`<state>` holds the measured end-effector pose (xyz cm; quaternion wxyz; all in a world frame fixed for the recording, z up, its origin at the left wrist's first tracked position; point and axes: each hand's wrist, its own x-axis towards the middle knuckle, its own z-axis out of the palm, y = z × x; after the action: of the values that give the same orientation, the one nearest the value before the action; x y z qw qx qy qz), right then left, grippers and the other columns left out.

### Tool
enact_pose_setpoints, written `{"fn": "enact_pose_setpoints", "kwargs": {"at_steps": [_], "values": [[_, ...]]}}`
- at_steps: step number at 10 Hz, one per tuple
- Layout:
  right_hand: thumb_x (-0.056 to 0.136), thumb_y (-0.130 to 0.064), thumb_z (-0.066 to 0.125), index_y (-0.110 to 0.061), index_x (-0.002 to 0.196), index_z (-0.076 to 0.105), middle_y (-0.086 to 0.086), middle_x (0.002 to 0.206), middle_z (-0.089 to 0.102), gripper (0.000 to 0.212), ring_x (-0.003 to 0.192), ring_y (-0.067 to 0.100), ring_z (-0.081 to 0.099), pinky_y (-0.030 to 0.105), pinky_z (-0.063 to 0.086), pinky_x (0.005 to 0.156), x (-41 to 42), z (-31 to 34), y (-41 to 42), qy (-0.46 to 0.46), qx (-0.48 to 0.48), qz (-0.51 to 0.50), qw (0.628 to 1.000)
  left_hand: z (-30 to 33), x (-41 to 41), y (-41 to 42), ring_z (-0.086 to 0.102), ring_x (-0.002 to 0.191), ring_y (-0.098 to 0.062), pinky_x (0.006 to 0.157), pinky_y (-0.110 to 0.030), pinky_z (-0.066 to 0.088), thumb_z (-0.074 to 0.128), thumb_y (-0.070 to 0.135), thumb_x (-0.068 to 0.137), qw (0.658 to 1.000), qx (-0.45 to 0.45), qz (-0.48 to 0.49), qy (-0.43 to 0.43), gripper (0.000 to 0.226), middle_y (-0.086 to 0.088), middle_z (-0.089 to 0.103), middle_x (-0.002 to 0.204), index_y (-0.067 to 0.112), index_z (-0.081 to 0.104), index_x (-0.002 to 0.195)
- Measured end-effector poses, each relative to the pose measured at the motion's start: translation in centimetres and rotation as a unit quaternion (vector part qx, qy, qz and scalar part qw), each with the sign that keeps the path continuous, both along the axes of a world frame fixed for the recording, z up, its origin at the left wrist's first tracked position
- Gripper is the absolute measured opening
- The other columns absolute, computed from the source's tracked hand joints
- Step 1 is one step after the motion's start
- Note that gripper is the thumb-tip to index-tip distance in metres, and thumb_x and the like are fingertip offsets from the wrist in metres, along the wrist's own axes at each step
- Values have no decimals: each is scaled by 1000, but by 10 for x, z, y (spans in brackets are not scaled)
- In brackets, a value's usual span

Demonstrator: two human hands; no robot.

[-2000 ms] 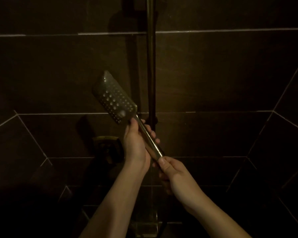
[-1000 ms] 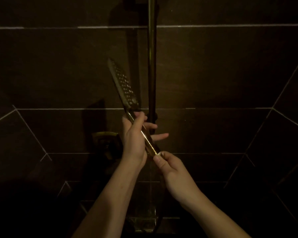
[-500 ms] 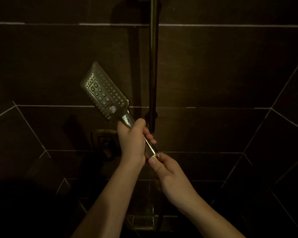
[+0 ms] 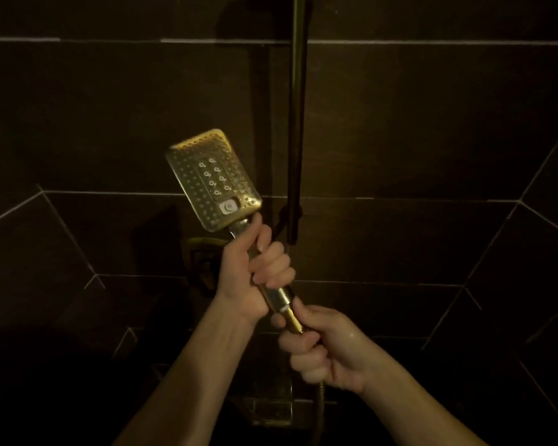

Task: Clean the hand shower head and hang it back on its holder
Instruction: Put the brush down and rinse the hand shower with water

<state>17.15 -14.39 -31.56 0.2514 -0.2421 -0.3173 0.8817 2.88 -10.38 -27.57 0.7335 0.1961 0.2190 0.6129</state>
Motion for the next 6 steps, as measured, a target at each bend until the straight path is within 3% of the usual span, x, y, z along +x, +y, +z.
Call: {"fn": "enact_pose_setpoints", "kwargs": {"at_steps": [1, 2, 3, 4, 5, 6], "values": [[102, -40, 40, -21, 101, 53, -8, 74, 56, 23, 53, 7, 52, 23, 40, 48, -34, -27, 1, -445, 403, -88, 795, -18, -18, 7, 27, 37, -8, 36, -22, 24, 63, 37, 98, 963, -142, 195, 119, 37, 7, 33, 47, 20, 55, 66], [99, -33, 45, -27, 112, 46, -7, 98, 62, 14, 77, 10, 62, 27, 53, 62, -57, -52, -2, -603, 634, -75, 478, -49, -38, 8, 32, 45, -8, 43, -23, 30, 60, 32, 100, 892, -323, 312, 51, 20, 5, 41, 58, 15, 64, 91], [98, -32, 51, -31, 109, 52, -9, 94, 63, 11, 81, 8, 62, 28, 52, 66, -65, -75, 2, -569, 597, -85, 559, -77, -52, 3, 42, 54, -10, 51, -26, 38, 61, 39, 98, 895, -332, 293, 51, 27, 2, 49, 69, 13, 65, 101], [99, -31, 51, -19, 94, 60, 1, 70, 55, 16, 59, 12, 52, 32, 42, 55, -79, -78, 12, -336, 306, -72, 888, -86, -70, -9, 55, 64, -16, 61, -30, 48, 65, 31, 93, 953, -218, 210, 15, 21, -4, 57, 76, 12, 65, 101], [99, -33, 48, -13, 93, 58, -4, 56, 30, 24, 42, 7, 25, 21, 17, 39, -86, -75, 18, -93, 12, 48, 994, -89, -91, -20, 47, 45, -10, 43, -21, 39, 66, 25, 88, 984, -133, 119, -9, 16, 1, 52, 57, 14, 60, 78], [102, -37, 44, -21, 99, 59, -7, 60, 45, 23, 43, 8, 38, 23, 26, 42, -111, -82, 19, -253, 187, 68, 947, -90, -108, -14, 36, 42, -7, 46, -22, 29, 69, 38, 92, 953, -227, 197, 49, 25, 7, 43, 51, 18, 60, 79]]}}
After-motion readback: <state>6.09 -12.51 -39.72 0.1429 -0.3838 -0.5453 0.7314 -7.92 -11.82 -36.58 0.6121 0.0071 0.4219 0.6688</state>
